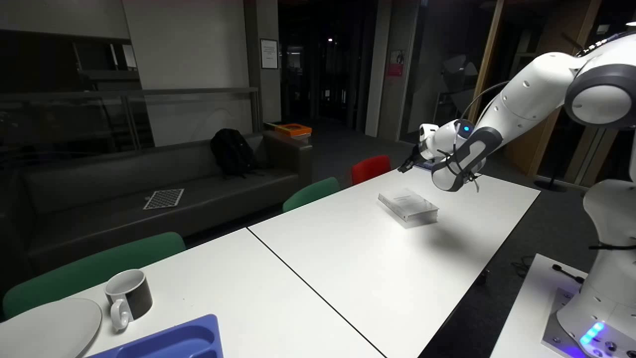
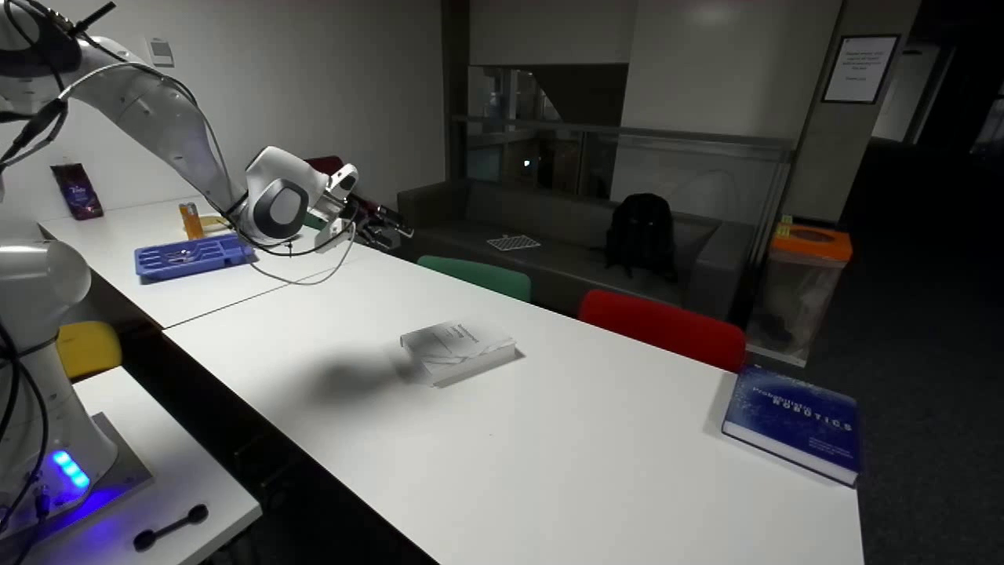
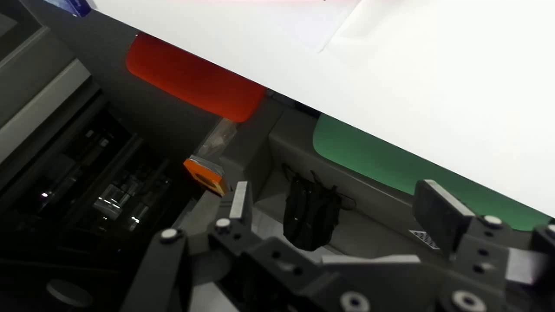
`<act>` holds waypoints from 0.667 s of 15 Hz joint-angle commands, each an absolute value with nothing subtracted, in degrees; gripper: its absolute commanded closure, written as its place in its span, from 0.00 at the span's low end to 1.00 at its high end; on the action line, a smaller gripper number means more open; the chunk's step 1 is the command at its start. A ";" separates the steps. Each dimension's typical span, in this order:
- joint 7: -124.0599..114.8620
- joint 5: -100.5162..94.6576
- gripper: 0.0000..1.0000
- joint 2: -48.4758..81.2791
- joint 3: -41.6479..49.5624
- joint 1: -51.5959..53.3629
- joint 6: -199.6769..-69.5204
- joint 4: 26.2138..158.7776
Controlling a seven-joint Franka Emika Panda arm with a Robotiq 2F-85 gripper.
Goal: Close the book
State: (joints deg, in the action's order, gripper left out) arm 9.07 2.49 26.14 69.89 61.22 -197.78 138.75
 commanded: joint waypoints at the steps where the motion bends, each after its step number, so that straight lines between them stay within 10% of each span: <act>1: 14.24 -2.80 0.00 12.42 67.61 58.50 -198.32 144.00; 10: 12.28 -19.96 0.00 -2.72 68.31 53.11 -192.99 153.01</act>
